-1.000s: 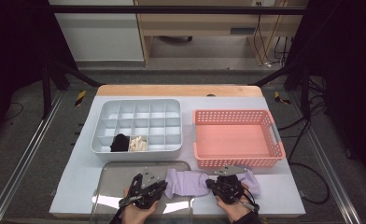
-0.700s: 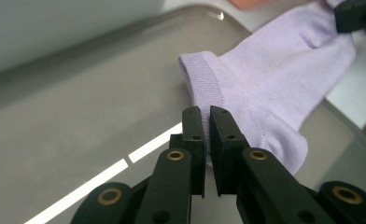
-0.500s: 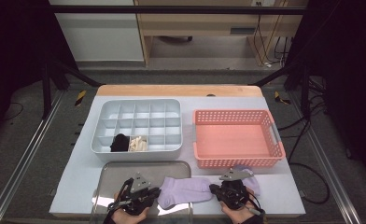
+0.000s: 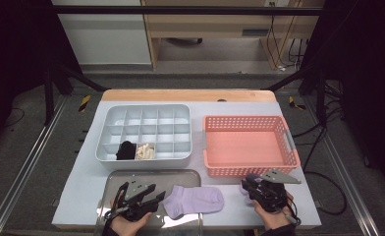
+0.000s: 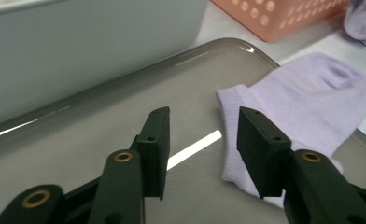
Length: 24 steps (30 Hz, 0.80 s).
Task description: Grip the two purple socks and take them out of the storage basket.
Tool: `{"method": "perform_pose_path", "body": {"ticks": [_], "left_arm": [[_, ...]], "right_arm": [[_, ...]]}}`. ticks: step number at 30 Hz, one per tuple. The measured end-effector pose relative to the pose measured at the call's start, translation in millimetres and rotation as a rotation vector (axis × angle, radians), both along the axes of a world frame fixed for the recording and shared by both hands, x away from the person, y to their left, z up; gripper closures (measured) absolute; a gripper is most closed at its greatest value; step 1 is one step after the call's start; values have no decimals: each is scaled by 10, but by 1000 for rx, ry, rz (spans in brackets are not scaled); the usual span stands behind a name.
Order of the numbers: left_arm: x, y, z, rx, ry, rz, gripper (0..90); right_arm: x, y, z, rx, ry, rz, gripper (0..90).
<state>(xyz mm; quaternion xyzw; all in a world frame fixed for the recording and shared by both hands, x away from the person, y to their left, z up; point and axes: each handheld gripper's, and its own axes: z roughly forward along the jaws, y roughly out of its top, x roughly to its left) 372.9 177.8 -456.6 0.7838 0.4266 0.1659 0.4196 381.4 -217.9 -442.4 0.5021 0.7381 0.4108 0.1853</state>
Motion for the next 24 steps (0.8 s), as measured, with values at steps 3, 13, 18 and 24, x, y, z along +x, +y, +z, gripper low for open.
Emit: {"method": "perform_pose_path", "body": {"ticks": [3, 13, 18, 24], "left_arm": [[20, 42, 6, -5, -2, 15, 491], [46, 93, -16, 0, 9, 35, 460], [45, 86, -22, 2, 11, 34, 460], [45, 91, -19, -1, 10, 35, 460]], "right_arm": [[21, -60, -27, -14, 12, -23, 795], [167, 137, -303, -83, 81, 2, 699], [207, 215, -358, -166, 79, -8, 831], [219, 177, -328, -144, 111, -20, 890]]}}
